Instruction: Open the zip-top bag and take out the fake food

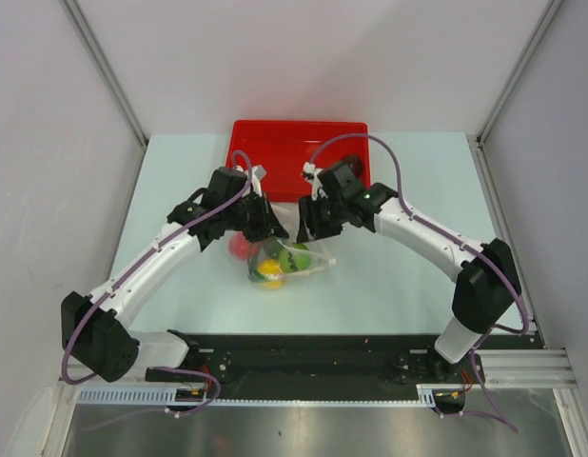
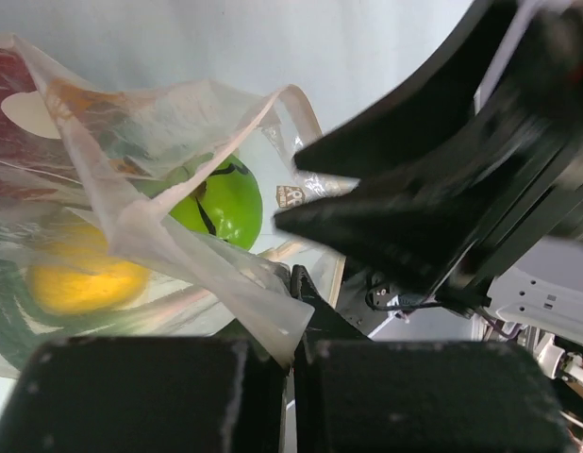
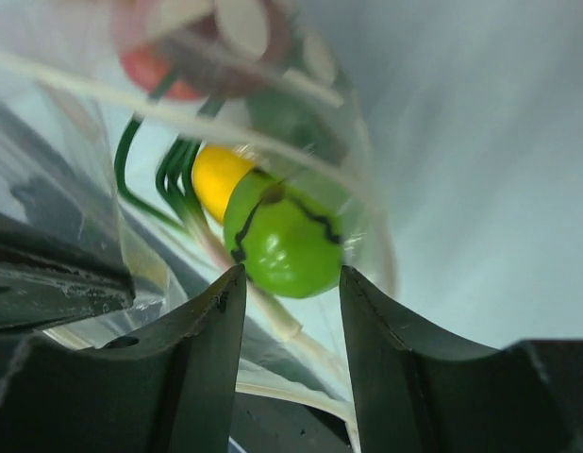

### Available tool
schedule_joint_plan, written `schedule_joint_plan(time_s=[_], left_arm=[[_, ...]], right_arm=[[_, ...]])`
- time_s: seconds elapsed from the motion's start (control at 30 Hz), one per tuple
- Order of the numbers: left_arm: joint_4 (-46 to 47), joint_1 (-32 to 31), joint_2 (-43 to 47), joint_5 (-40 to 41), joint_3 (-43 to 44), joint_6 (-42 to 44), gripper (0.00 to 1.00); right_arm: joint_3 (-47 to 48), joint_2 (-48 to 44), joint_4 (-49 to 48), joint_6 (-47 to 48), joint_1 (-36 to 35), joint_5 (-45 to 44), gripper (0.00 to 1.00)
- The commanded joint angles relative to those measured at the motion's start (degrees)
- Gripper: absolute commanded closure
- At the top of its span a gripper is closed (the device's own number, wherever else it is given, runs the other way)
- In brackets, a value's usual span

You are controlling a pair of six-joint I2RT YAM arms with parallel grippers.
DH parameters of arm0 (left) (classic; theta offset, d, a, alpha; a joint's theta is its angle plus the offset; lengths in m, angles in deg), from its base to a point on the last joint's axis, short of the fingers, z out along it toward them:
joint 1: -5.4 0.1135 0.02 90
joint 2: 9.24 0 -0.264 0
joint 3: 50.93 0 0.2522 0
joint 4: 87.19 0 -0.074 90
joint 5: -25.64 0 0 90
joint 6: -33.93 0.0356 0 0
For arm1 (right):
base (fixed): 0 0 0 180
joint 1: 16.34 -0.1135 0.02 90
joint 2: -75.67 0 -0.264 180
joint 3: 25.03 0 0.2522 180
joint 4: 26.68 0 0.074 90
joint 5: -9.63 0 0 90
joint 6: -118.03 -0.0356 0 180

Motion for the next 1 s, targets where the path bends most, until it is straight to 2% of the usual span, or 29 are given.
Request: schedule_joint_plan(time_s=[0.0, 0.1, 0.13, 0.17, 0.33, 0.7, 0.97], left_arm=[[2.4, 0.3, 0.0, -2.1, 2.0, -0.1, 1.0], [2.6, 0.3, 0.2, -2.2, 1.7, -0.2, 1.0], [2.4, 0.3, 0.3, -2.3, 1.7, -0.2, 1.0], [2.5, 0.3, 0.4, -2.0, 1.6, -0.3, 1.0], [3.4, 0.3, 0.3, -3.6, 0.6, -1.0, 1.0], [7.4, 0.3, -0.7, -7.1, -1.4, -3.8, 1.0], [8.7, 0.3, 0.1, -7.1, -3.8, -4.7, 1.0]], right_arm=[[-2.2, -2.1, -4.4, 2.4, -2.3, 1.8, 0.52], [-2.5, -0.5, -5.5, 1.9, -2.3, 2.1, 0.45], [-2.5, -0.1, -5.7, 1.6, -2.3, 2.6, 0.34], [-2.5, 0.4, -5.7, 1.6, -2.4, 2.5, 0.29], [-2.5, 2.9, -4.9, 3.1, -2.4, 1.6, 0.11], [-3.7, 8.2, -7.1, 3.7, -3.8, 3.4, 0.06], [-5.4, 9.3, -7.2, 4.7, -5.6, 2.1, 0.08]])
